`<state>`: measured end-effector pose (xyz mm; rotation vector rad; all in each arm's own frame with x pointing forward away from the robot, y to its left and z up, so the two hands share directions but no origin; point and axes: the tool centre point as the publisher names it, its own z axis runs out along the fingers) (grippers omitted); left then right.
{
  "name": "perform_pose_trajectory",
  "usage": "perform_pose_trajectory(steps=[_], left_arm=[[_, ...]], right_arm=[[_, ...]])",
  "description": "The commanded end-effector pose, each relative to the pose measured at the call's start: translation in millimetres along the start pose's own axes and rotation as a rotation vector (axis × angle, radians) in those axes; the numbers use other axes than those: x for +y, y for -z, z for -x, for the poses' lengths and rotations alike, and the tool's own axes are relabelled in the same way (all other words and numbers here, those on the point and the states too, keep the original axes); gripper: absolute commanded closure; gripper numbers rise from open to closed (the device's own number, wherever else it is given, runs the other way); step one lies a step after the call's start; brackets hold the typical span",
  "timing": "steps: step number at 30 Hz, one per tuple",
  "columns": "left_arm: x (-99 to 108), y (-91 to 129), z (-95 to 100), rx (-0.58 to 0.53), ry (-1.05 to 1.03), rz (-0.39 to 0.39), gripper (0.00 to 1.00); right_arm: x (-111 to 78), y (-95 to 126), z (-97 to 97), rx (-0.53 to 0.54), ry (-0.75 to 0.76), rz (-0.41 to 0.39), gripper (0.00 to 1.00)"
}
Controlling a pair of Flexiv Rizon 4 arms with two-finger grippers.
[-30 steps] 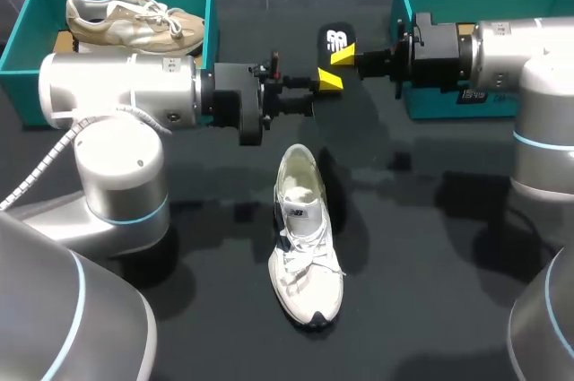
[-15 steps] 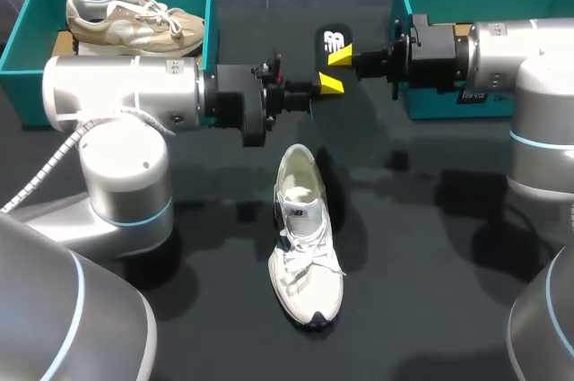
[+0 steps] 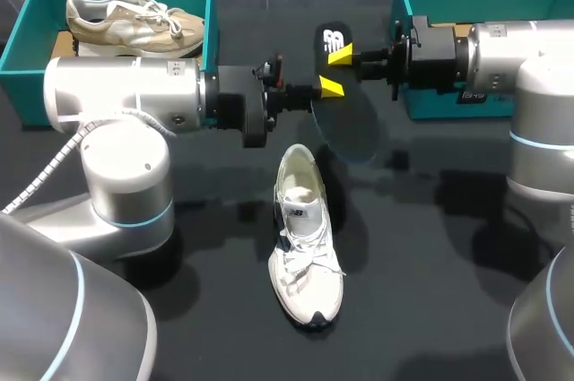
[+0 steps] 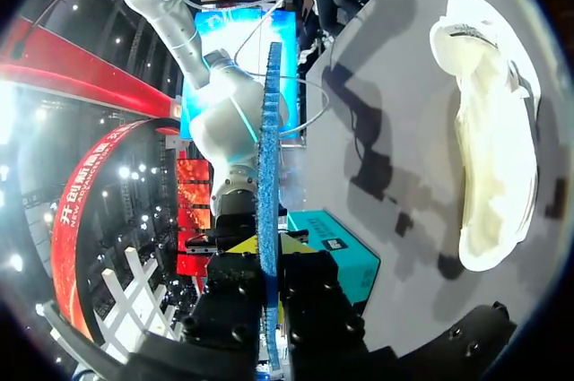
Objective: Take the shoe out of the shoebox, open the shoe tongue, remove and reinsert the insole, then place the shoe into the shoebox
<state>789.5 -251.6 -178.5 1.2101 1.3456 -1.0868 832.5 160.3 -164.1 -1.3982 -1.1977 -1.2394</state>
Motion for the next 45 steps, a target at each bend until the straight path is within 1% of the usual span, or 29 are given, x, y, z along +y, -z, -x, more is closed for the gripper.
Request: perform_pose_trajectory(steps=[1, 11, 14, 19, 21, 23, 36, 40, 41, 42, 43, 45], left_arm=[[-0.7, 7.3, -1.3, 0.013, -0.015, 0.004, 1.0], [3.8, 37.9, -8.4, 0.048, -0.001, 0.03, 1.0], [4.7, 47.7, -8.3, 0.052, 0.027, 0.039, 1.0], [4.0, 64.7, -7.4, 0.054, 0.084, 0.03, 1.0], [2.4, 69.7, -6.6, 0.059, 0.098, 0.029, 1.0], [1.0, 74.9, -4.9, 0.072, 0.162, 0.026, 1.0], [1.0, 74.9, -4.9, 0.072, 0.162, 0.026, 1.0], [-6.5, 82.4, 4.9, 0.145, 0.47, -0.07, 1.0], [-9.8, 86.7, 8.7, 0.166, 0.536, -0.108, 1.0], [-13.3, 90.4, 12.7, 0.181, 0.591, -0.117, 1.0], [-17.0, 93.4, 15.7, 0.2, 0.632, -0.145, 1.0], [-22.4, 98.2, 22.5, 0.229, 0.734, -0.158, 1.0]], right_arm=[[-6.1, 5.0, -2.2, 0.002, 0.004, 0.013, 0.0], [-15.4, 22.8, -2.5, 0.012, 0.025, 0.01, 0.0], [-17.0, 27.1, -2.3, 0.015, 0.04, 0.009, 0.0], [-21.4, 31.5, -1.1, 0.024, 0.053, 0.015, 0.0], [-22.7, 32.6, 0.2, 0.029, 0.066, 0.003, 0.0], [-23.4, 33.2, 0.8, 0.041, 0.078, -0.013, 0.0], [-23.4, 33.2, 0.8, 0.041, 0.078, -0.013, 0.0], [-23.4, 33.2, 0.8, 0.041, 0.078, -0.013, 0.0], [-23.4, 33.2, 0.8, 0.041, 0.078, -0.013, 0.0], [-23.4, 33.2, 0.8, 0.041, 0.078, -0.013, 0.0], [-23.4, 33.2, 0.8, 0.041, 0.078, -0.013, 0.0], [-23.4, 33.2, 0.8, 0.041, 0.078, -0.013, 0.0]])
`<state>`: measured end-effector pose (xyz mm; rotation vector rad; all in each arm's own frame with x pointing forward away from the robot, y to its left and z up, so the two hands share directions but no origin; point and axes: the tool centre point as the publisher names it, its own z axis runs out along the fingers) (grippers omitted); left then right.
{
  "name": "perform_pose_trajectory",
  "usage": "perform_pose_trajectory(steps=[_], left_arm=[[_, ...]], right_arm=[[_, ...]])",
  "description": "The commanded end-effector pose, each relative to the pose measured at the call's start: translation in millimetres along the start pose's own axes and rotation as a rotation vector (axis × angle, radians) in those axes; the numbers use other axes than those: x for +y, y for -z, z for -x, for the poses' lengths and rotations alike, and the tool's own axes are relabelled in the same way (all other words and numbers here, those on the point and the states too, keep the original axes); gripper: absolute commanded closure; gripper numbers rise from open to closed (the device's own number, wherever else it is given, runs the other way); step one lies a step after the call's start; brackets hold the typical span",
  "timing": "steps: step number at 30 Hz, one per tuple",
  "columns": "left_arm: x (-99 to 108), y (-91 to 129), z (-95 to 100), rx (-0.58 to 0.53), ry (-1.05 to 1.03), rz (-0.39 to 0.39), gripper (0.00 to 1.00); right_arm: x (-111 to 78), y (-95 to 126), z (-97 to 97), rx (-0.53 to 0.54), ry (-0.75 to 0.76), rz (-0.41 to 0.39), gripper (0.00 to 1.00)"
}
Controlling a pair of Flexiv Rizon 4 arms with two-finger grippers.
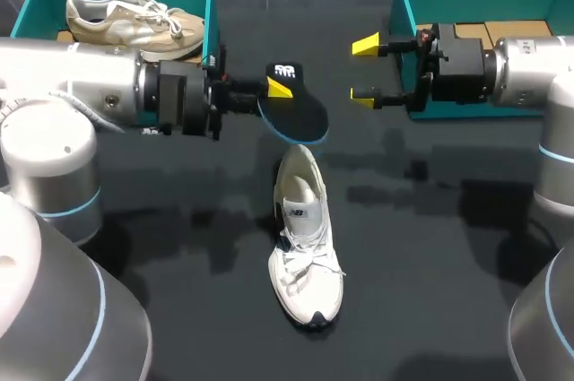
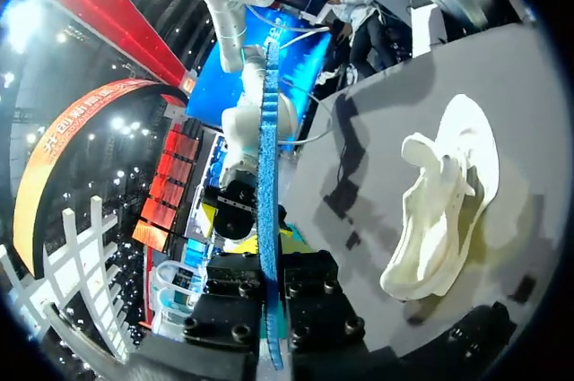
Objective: Take the shoe out of the shoebox, open the shoe tongue, remove and reinsert the insole, then place the shoe into the shoebox
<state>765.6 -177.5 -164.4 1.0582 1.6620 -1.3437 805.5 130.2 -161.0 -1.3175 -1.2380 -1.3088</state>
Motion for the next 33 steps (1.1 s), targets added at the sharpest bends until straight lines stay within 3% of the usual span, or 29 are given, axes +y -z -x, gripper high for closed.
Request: perform_pose_trajectory(steps=[1, 7, 18, 30, 33], left_arm=[[-15.1, 24.3, 14.0, 0.177, 0.412, -0.115, 1.0], [-20.1, 30.0, 19.4, 0.181, 0.772, -0.123, 1.0], [-30.7, 26.9, 4.4, 0.073, 1.079, -0.022, 1.0], [-32.7, 36.0, 7.1, -0.022, 1.327, 0.012, 1.0], [-29.9, 35.9, 3.3, 0.01, 1.476, -0.013, 1.0]], right_arm=[[-0.7, -0.4, 0.1, -0.004, -0.001, -0.001, 0.0], [-0.7, -0.4, 0.1, -0.004, -0.001, -0.001, 0.0], [-0.7, -0.4, 0.1, -0.004, -0.001, -0.001, 0.0], [-0.7, -0.4, 0.1, -0.004, -0.001, -0.001, 0.0], [-0.7, -0.4, 0.1, -0.004, -0.001, -0.001, 0.0]])
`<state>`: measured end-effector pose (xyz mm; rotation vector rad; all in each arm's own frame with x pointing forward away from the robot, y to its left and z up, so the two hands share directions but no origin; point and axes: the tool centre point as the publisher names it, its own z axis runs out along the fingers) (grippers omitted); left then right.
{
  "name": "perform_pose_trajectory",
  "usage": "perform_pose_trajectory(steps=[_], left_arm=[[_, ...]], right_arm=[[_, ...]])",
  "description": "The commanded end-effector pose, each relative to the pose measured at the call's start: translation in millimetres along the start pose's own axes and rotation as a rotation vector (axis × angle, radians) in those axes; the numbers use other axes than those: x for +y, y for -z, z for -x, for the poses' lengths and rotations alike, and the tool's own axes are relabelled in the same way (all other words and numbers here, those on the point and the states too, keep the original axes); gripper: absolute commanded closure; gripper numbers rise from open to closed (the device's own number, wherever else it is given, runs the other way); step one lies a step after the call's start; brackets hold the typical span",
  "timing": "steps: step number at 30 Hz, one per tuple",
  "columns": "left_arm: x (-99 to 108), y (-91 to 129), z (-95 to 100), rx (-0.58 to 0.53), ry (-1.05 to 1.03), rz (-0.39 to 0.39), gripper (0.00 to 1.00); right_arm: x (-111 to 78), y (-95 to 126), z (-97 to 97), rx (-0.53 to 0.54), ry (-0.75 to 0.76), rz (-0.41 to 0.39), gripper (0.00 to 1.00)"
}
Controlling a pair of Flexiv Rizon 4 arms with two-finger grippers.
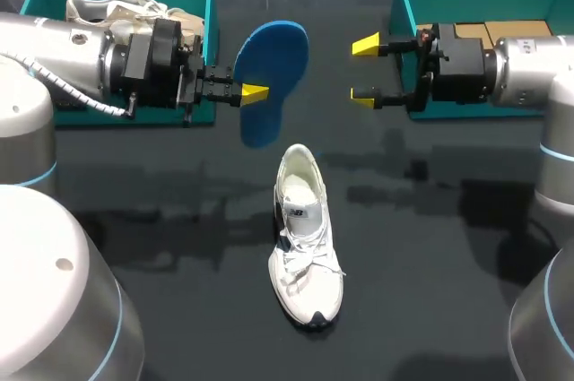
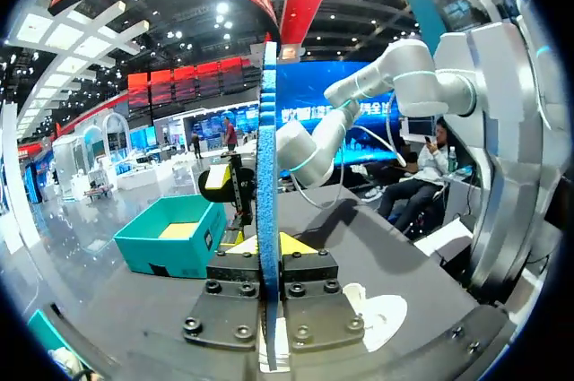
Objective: Take the shoe out of the shoebox, open the shoe tongue, remove and reinsert the insole, then place the shoe into the shoebox
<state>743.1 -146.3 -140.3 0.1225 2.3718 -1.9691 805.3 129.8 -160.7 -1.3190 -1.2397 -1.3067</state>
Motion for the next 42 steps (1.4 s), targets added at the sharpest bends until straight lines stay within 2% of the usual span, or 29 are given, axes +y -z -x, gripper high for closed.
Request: perform_pose_trajectory(steps=[1, 2, 17, 18, 26, 33, 42], left_arm=[[5.5, -1.5, -4.2, -0.019, 0.472, -0.015, 1.0], [7.9, -2.4, -3.0, -0.003, 0.522, -0.016, 1.0], [8.8, -2.8, -3.9, -0.008, 0.517, -0.01, 1.0], [9.5, -2.8, -5.4, 0.005, 0.555, 0.01, 1.0], [7.5, -1.0, -7.6, 0.066, 0.802, -0.013, 1.0], [2.4, 1.7, -2.9, 0.132, 1.08, -0.01, 1.0], [-1.2, 1.7, 4.9, 0.179, 1.306, -0.012, 1.0]], right_arm=[[-0.5, -0.9, 0.3, -0.002, -0.001, 0.0, 0.0], [-0.5, -0.9, 0.3, -0.002, -0.001, 0.0, 0.0], [-0.5, -0.9, 0.3, -0.002, -0.001, 0.0, 0.0], [-0.5, -0.9, 0.3, -0.002, -0.001, 0.0, 0.0], [-0.5, -0.9, 0.3, -0.002, -0.001, 0.0, 0.0], [-0.5, -0.9, 0.3, -0.002, -0.001, 0.0, 0.0], [-0.5, -0.9, 0.3, -0.002, -0.001, 0.0, 0.0]])
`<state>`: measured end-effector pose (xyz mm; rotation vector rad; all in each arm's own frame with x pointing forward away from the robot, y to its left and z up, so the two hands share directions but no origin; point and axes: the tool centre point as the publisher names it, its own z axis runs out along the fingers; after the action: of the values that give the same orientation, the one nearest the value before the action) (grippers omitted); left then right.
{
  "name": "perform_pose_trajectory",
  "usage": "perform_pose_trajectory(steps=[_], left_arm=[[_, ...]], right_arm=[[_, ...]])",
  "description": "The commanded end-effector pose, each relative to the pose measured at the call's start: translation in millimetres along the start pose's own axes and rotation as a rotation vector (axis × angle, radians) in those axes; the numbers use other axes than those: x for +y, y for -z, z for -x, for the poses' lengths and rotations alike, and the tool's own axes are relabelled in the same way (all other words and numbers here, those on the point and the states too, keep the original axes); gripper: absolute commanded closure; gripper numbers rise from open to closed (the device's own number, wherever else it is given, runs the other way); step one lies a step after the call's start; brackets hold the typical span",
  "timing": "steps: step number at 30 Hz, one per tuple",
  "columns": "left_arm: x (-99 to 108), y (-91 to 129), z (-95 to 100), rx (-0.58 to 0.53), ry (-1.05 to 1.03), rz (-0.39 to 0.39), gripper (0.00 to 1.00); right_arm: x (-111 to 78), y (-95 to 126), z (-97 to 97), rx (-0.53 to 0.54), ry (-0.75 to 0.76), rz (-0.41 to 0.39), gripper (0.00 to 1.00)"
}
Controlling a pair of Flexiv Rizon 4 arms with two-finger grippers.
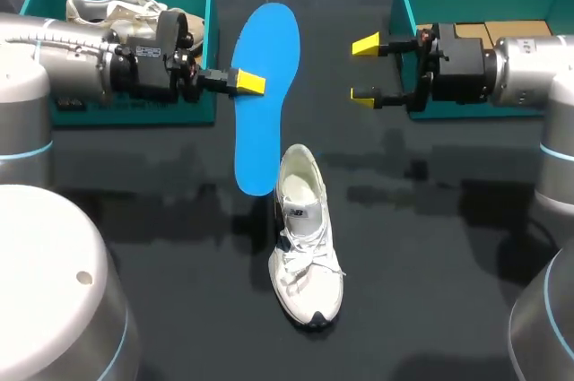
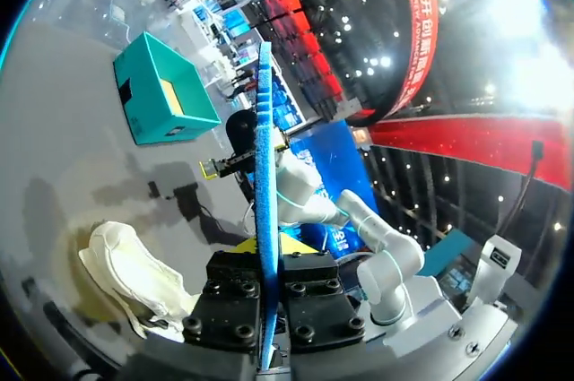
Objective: Take the shoe out of the shoebox, open the shoe tongue, remove and reinsert the insole, then place the shoe into the shoebox
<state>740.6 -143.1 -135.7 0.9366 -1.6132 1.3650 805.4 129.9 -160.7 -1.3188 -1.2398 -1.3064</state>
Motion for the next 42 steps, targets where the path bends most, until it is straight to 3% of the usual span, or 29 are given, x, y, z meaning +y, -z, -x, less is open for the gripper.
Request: perform_pose_trajectory(steps=[1, 13, 26, 42], left_arm=[[-4.7, -1.0, 5.9, 0.018, 0.065, 0.027, 1.0], [-0.9, -4.6, 18.1, 0.06, 0.345, 0.044, 1.0], [-9.7, -12.5, 31.4, 0.033, 0.459, -0.056, 1.0], [-10.3, -24.9, 40.2, 0.049, 0.521, -0.095, 1.0]], right_arm=[[-0.7, -0.7, 0.4, -0.001, 0.0, 0.001, 0.0], [-0.7, -0.7, 0.4, -0.001, 0.0, 0.001, 0.0], [-0.7, -0.7, 0.4, -0.001, 0.0, 0.001, 0.0], [-1.9, 2.5, 2.3, -0.028, 0.016, 0.003, 0.0]])
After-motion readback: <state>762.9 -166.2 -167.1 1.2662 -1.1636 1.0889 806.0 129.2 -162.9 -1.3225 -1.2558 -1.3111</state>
